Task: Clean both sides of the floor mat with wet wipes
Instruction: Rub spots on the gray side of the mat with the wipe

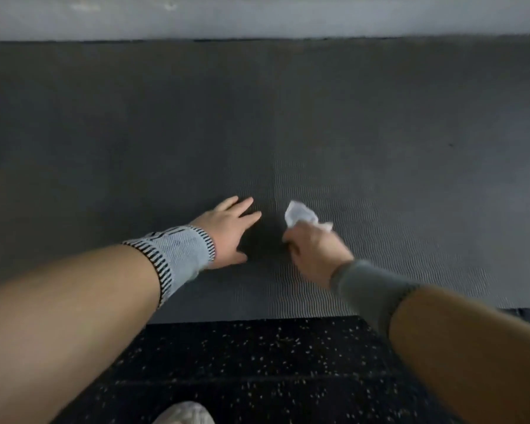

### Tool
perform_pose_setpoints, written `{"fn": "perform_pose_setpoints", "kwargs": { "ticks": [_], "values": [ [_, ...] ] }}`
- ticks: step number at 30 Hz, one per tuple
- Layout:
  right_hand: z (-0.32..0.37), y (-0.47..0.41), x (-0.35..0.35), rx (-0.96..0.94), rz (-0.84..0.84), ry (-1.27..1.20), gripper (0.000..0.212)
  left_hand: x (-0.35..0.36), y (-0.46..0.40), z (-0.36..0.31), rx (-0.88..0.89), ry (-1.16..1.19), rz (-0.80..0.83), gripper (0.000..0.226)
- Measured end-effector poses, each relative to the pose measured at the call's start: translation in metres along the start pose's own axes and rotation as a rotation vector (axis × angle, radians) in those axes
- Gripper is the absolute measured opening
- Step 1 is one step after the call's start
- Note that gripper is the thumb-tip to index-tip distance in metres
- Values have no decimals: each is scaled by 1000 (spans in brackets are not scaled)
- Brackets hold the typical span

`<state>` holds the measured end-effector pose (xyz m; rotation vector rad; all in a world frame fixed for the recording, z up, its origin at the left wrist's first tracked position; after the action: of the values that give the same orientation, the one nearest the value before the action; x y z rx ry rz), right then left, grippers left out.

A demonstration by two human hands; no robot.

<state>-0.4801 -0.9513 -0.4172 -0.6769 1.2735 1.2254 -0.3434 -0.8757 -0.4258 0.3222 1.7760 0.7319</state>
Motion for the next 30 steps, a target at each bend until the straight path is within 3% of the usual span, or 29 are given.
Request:
{"fn": "perform_pose_setpoints", "kwargs": {
  "ticks": [2,5,8,11,13,17,19,23,26,28,30],
  "values": [
    [-38,-24,-23,189,-130,-113,22,2,-1,4,10,36,-41,85],
    [-70,-17,-28,394,-202,-165,27,-15,-10,-1,66,10,-261,61],
    [-73,-9,-20,425,-255,-139,25,-23,-23,-12,103,19,-429,40],
    [-70,-20,-25,539,-256,-129,27,-21,-32,-17,60,12,-518,39],
    [-36,-21,-19,398,-189,-201,29,-17,-34,-20,53,22,-527,40],
    [37,-1,5,-75,220,-165,26,-19,-35,-19,3,58,-485,40],
    [16,-25,-7,-108,131,-115,26,-20,-36,-22,13,97,-461,46],
    [-61,-90,-40,132,-52,150,31,-21,-32,-13,52,152,-527,34],
    [-52,-84,-42,-90,88,233,27,-20,-34,-6,149,148,-496,33],
    [-29,-47,-20,-312,326,240,31,-17,-29,-6,112,163,-447,36],
    [-3,-11,-10,-478,449,116,34,-14,-21,-7,59,112,-412,42]
  ]
}}
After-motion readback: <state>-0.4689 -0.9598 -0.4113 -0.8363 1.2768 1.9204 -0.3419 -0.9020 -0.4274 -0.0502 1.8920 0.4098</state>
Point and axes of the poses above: each hand's wrist, its own y-axis away from the middle knuckle, its own x-axis out of the palm, z = x × y, the point moved 6 cm from there along -y, towards the middle knuckle, and after that the axes turned 2 degrees about y, right-handed, at the moved point
